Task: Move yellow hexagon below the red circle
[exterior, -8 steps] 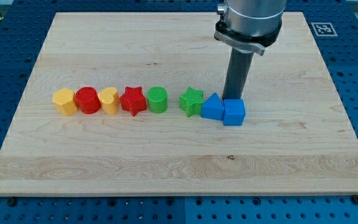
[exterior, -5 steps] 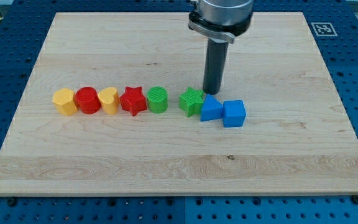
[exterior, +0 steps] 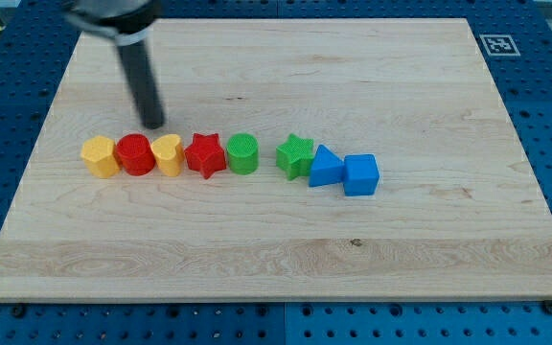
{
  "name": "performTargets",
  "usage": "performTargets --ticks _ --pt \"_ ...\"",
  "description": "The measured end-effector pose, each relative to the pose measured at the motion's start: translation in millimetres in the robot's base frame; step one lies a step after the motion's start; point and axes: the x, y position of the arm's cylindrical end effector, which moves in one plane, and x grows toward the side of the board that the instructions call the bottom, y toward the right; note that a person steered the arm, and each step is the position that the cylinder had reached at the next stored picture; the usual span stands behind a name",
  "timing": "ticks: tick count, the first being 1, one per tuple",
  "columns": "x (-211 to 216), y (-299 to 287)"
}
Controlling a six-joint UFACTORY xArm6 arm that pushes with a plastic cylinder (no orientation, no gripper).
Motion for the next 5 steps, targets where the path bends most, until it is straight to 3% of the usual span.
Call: performTargets --ticks 1,2,5 --pt "47.4 -58.6" --pt "72.5 -73.9" --pt "109.0 -31.7"
